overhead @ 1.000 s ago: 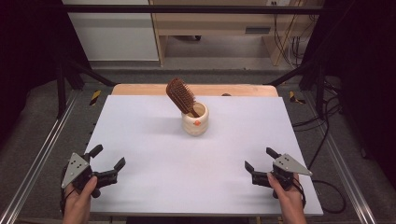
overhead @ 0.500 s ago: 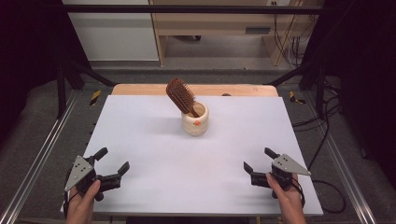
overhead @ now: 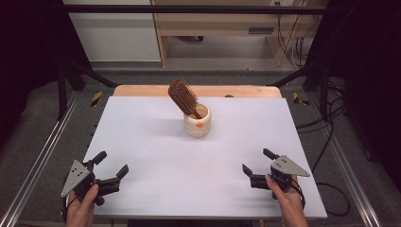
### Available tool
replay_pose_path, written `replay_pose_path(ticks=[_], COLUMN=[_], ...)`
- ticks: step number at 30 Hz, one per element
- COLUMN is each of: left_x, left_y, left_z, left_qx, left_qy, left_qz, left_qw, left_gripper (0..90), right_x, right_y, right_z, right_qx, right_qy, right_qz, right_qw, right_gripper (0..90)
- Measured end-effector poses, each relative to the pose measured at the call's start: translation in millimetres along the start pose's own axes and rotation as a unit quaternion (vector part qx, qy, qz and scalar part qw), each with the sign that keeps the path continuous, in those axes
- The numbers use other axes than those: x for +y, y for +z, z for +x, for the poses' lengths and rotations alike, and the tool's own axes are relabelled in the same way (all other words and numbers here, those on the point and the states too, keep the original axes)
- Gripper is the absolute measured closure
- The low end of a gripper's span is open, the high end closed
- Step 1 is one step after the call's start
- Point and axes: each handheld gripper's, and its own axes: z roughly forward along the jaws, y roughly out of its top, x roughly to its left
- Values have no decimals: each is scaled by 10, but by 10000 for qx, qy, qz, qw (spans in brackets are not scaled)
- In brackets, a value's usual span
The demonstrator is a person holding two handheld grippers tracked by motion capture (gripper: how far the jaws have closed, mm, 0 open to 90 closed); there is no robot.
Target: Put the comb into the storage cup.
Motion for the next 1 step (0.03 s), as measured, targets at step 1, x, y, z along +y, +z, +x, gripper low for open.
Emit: replay_pose_path(ticks=[1], left_x=[0], left_y=[0], left_z=[0], left_qx=[0], left_qy=[0], left_qz=[0], left_qw=[10000], left_gripper=[25], right_x=[-1], right_y=[8], right_z=[-7], right_qx=[-20], right_qy=[4], right_qz=[8], right_qw=[10000], right_gripper=[35])
